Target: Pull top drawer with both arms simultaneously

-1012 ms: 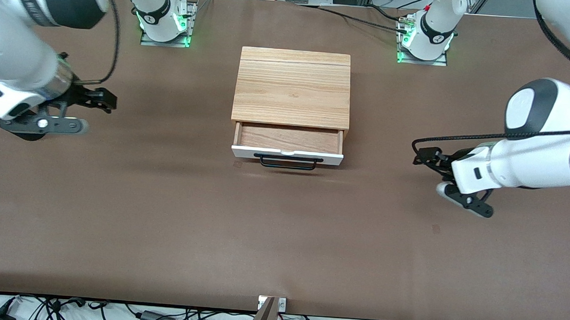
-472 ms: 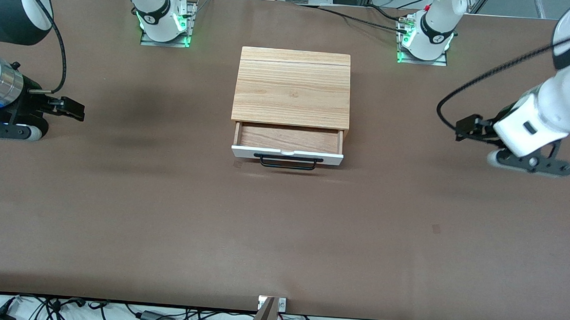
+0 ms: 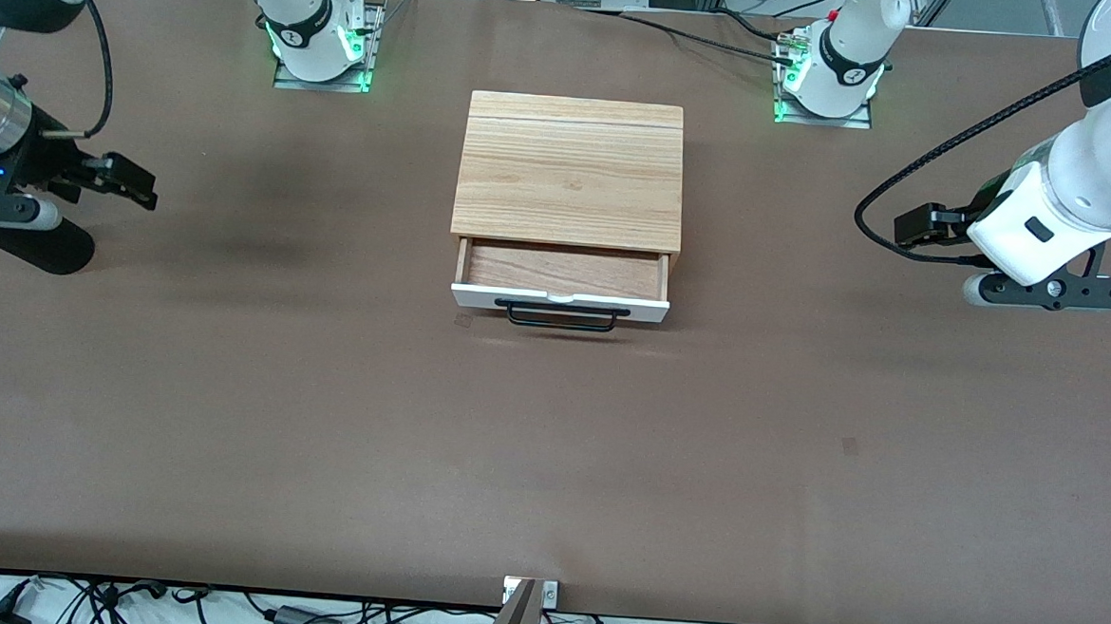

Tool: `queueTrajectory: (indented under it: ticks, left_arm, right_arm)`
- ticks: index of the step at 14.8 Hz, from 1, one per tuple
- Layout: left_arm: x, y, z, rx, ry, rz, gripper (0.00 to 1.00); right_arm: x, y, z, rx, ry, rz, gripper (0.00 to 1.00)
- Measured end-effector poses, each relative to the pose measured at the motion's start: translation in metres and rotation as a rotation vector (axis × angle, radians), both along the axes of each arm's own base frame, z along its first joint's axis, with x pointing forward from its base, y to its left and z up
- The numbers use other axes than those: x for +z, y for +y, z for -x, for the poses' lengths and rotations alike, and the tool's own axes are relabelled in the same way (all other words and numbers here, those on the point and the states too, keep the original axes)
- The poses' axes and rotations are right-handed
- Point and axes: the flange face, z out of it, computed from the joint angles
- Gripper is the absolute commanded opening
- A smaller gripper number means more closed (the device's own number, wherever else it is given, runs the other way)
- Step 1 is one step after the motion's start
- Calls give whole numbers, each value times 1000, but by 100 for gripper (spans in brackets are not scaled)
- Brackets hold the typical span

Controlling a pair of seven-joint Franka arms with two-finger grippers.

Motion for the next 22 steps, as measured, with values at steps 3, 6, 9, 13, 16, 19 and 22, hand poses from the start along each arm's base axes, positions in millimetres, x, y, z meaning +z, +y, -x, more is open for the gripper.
queueTrajectory:
  ticks: [3, 6, 9, 13, 16, 19, 22]
  left_arm:
    - [-4, -2, 15, 5, -22, 9, 100]
    - [-12, 9, 44, 31, -41, 26, 100]
    - [-17, 30, 56, 40, -50, 50, 100]
    - [-32, 30, 74, 44, -89, 46, 100]
    - [-29, 29, 86, 19, -111, 45, 100]
    - [-27, 31, 86, 31, -130, 68, 100]
    - [-27, 35, 84, 39, -138, 73, 100]
  right_arm:
    - [28, -13, 1, -26, -33, 1, 100]
    - [32, -29, 2, -56, -32, -1, 100]
    - [30, -33, 1, -63, -27, -2, 100]
    - [25, -34, -1, -65, -19, -2, 100]
    - [25, -34, -1, -69, -18, -2, 100]
    - [25, -34, -1, -69, -19, -2, 100]
    - [25, -33, -1, -67, -19, -2, 100]
